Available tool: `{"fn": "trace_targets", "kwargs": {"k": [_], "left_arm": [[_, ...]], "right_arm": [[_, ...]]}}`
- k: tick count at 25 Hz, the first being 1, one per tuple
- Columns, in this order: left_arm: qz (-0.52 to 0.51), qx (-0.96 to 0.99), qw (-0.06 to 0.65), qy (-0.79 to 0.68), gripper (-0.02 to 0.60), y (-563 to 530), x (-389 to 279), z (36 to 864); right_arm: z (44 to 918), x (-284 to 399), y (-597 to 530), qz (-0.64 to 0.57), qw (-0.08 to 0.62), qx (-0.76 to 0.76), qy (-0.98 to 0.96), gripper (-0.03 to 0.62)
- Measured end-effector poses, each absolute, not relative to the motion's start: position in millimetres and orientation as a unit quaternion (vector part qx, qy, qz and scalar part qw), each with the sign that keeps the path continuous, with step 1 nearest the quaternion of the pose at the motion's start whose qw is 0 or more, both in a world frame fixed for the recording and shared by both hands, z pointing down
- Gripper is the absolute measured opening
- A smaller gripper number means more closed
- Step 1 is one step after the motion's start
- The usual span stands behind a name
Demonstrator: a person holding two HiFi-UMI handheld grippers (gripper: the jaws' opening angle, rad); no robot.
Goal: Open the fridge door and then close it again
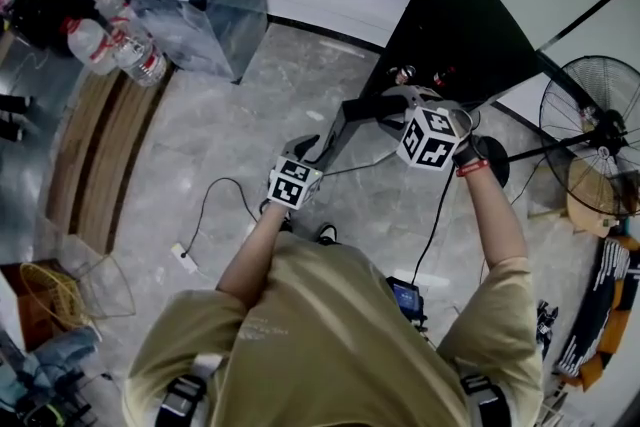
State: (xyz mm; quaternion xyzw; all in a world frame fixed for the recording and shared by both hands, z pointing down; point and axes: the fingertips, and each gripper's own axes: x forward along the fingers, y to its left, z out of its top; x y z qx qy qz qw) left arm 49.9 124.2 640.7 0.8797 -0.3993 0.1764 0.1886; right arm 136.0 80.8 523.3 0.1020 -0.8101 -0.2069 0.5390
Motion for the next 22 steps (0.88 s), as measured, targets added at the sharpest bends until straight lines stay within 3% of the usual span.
{"fn": "trace_targets", "kwargs": {"k": [12, 18, 22], "left_arm": [[0.22, 0.886, 0.193, -0.359, 0.173, 111.0, 80.0, 687.3], [0.227, 0.888, 0.188, -0.354, 0.101, 98.0, 84.6, 690.2], [0.232, 0.889, 0.181, -0.351, 0.085, 91.8, 82.3, 690.9]], "right_arm": [[527.5, 133.5, 74.3, -0.209, 0.56, 0.097, -0.796, 0.219], [530.1, 131.9, 72.8, -0.204, 0.566, 0.097, -0.793, 0.221], [531.1, 130.7, 68.1, -0.197, 0.57, 0.103, -0.791, 0.221]]}}
